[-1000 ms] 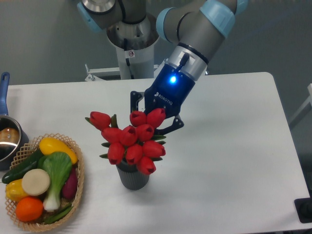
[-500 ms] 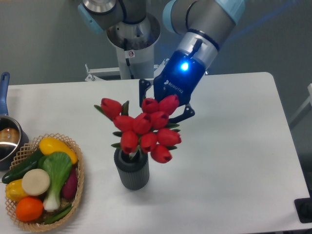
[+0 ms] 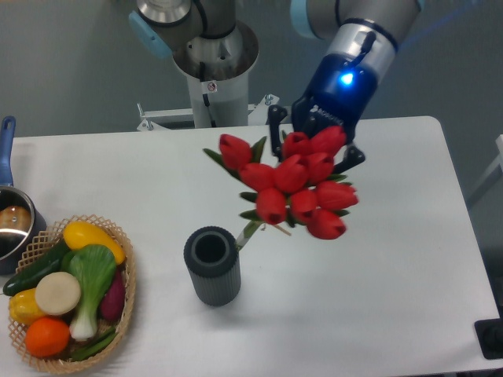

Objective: Pick up the flowers from the vase
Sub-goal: 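Carry the tulip bunch away from the vase and hold it aloft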

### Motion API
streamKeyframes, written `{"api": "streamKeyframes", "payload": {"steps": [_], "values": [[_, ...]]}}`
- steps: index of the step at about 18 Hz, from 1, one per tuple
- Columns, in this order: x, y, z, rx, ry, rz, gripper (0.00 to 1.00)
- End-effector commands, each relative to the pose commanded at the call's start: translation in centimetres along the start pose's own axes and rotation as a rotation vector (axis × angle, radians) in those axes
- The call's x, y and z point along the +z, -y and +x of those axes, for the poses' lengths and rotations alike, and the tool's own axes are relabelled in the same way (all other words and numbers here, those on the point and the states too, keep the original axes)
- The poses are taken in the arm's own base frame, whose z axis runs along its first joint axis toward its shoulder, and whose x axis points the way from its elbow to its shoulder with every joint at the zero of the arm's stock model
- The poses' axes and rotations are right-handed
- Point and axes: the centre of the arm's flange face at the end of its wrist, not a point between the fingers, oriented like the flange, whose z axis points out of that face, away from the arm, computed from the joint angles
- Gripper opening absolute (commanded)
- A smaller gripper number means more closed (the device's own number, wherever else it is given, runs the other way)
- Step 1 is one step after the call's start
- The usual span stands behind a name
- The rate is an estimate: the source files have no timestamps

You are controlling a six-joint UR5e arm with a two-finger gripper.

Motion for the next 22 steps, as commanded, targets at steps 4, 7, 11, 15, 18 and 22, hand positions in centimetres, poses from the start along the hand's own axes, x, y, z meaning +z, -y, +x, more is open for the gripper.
{"api": "streamKeyframes", "payload": {"steps": [4,7,11,15,18,22], "values": [[-1.5,-1.4,-2.6,0.060,0.107,-0.066,0.00],[-2.1,-3.4,-4.3,0.111,0.247,-0.214,0.00],[-3.3,-5.9,-7.5,0.139,0.302,-0.283,0.00],[-5.3,-9.2,-10.0,0.219,0.331,-0.363,0.00],[-6.5,-10.6,-11.9,0.191,0.369,-0.403,0.00],[-6.8,-12.8,-13.9,0.158,0.434,-0.528,0.00]]}}
